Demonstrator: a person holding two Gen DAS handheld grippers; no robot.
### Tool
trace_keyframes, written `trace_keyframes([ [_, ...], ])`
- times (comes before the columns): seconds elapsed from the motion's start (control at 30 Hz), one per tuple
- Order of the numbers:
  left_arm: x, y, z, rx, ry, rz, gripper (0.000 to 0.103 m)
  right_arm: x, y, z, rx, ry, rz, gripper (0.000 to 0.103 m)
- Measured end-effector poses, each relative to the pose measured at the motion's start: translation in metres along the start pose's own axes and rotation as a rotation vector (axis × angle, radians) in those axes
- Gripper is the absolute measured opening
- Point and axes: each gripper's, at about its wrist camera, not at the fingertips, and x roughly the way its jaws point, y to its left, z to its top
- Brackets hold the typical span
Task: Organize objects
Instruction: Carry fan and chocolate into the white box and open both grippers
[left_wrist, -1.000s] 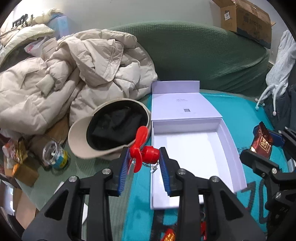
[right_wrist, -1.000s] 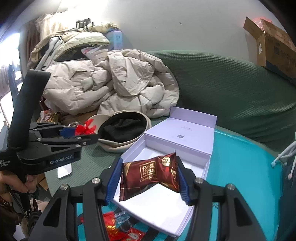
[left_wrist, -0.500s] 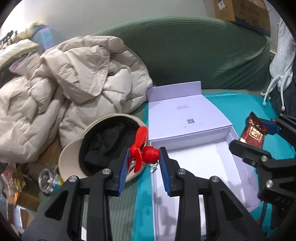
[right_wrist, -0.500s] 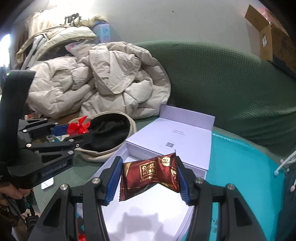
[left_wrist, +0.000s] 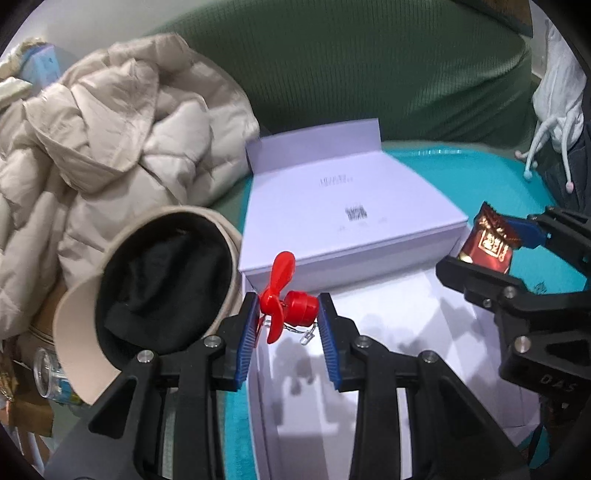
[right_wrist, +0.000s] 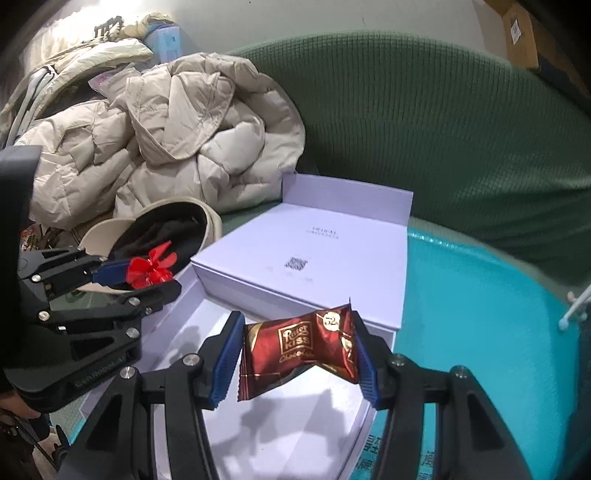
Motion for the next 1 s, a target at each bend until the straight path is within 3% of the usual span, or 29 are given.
trace_keyframes([
  [0.33,0.039,-0.007,-0.018,-0.004,0.103,-0.038,0.031,0.023,0.007,-0.016,-0.021,0.059,0.035,0.056],
  [0.57,0.048,-0.005,-0.023,-0.038,0.138,-0.076,0.031,0.033,0.004,-0.020,0.017,0.091,0.063,0.057],
  [0.7,0.048,-0.006,-0.023,-0.041,0.152,-0.060,0.032,0.037,0.005,-0.021,0.018,0.115,0.067,0.058],
  [0.87,0.037,-0.005,-0.022,-0.051,0.132,-0.069,0.046,0.034,0.005,-0.021,0.032,0.134,0.008,0.058],
  [0.93,0.028,-0.006,-0.021,-0.040,0.112,-0.045,0.056,0.030,0.005,-0.023,0.029,0.131,0.001,0.059],
  [1.0,0.020,-0.006,-0.020,-0.033,0.083,-0.035,0.059,0.025,0.006,-0.023,0.028,0.126,-0.003,0.060],
])
